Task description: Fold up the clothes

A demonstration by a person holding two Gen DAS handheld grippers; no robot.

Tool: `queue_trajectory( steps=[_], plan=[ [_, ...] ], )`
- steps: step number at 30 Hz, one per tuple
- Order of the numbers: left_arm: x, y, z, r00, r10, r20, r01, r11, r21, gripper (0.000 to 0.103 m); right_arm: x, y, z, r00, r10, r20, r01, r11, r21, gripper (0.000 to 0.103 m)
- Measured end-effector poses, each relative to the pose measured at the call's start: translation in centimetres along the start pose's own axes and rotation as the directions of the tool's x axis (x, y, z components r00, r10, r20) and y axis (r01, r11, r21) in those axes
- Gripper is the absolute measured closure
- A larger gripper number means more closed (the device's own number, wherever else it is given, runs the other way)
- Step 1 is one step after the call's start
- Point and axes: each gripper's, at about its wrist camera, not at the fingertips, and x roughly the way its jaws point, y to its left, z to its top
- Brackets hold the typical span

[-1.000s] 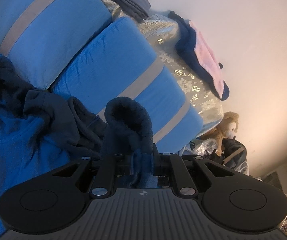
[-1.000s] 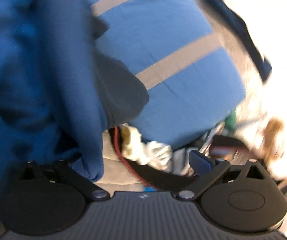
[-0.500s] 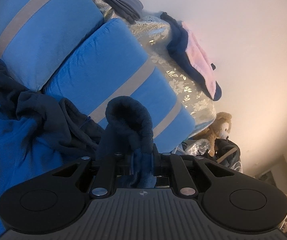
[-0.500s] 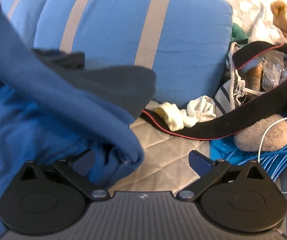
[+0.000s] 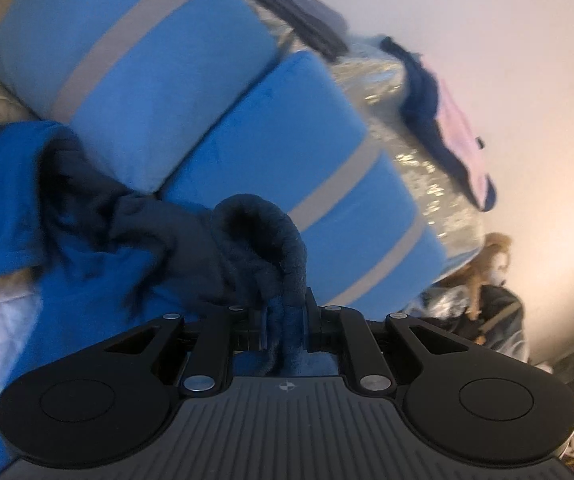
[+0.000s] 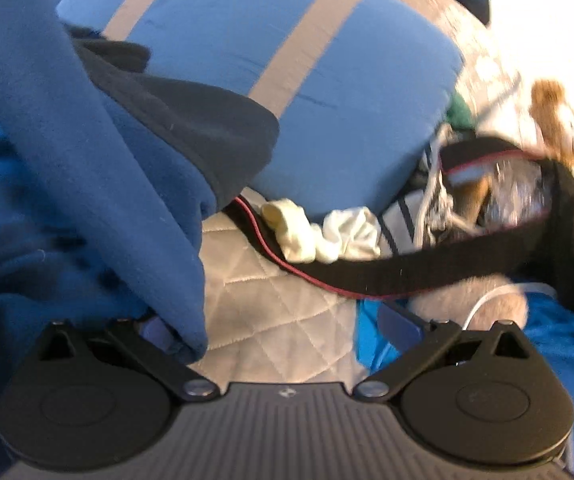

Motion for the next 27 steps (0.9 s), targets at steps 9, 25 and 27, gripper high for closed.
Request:
queue_trajectory(
  steps=[9,25,27],
  plan=[
    [0.7,8.4,-3.9,0.981,0.144,-0.129,-0.138,0.989,0.055,0.092,-0.8,1.9,1.1,0.996,-0.034,0.077,0.054,0.963,-0.266,0.000],
    [4.6,17.2,-10.1,0.947,0.142,-0.287,-0.157,0.987,-0.027,0.088,2.5,-3.2,0.5,0.972,0.192,-0.135,-0.153,0.953,0.260,0.000],
    [4.9,17.8,-10.1,0.940,0.147,-0.307,-0.167,0.985,-0.042,0.086,2.0,-2.4,0.9,0.976,0.158,-0.148,-0.127,0.972,0.199,0.000]
  ],
)
